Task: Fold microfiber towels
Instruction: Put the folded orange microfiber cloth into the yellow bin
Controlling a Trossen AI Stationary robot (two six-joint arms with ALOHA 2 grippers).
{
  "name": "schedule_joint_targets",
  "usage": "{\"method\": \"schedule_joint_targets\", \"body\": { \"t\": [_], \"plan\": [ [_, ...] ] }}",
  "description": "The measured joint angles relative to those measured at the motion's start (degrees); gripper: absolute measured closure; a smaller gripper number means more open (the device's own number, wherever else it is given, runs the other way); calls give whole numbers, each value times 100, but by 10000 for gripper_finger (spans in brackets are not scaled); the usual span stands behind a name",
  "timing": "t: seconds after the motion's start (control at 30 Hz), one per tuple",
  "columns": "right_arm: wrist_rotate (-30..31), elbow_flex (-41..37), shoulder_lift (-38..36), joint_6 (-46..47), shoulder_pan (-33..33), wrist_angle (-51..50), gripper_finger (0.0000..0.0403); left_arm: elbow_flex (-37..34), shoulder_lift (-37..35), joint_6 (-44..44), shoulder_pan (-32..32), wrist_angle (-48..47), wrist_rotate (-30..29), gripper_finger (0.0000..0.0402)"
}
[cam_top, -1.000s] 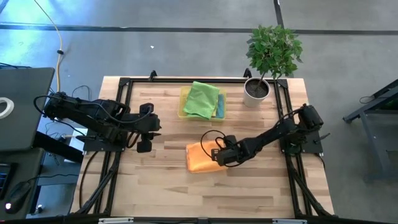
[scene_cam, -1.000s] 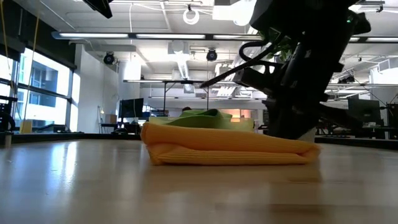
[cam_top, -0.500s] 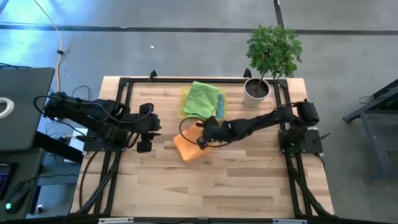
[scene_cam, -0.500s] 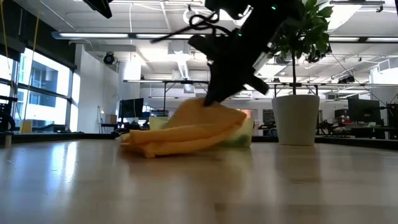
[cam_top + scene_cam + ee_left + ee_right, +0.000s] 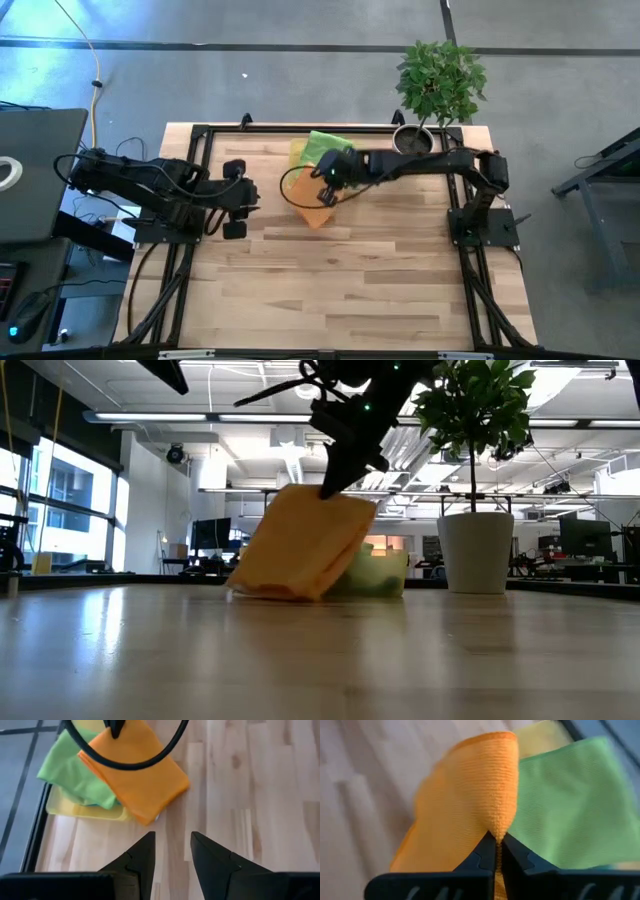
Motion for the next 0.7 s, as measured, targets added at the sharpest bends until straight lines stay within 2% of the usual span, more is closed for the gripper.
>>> {"method": "schedule_joint_targets", "body": {
  "t": [0.2, 0.33, 0.7],
  "plan": [
    [-72, 345, -2, -1425, -574, -442, 403, 0, -182, -198, 417, 3, -149, 287],
    [-330, 426, -4, -2256, -910, -397, 403, 0, -306, -254, 730, 5, -180, 287],
    [-553, 426, 302, -3686, -1389, 72, 403, 0, -379, -244, 1467, 29, -181, 287]
  ]
}}
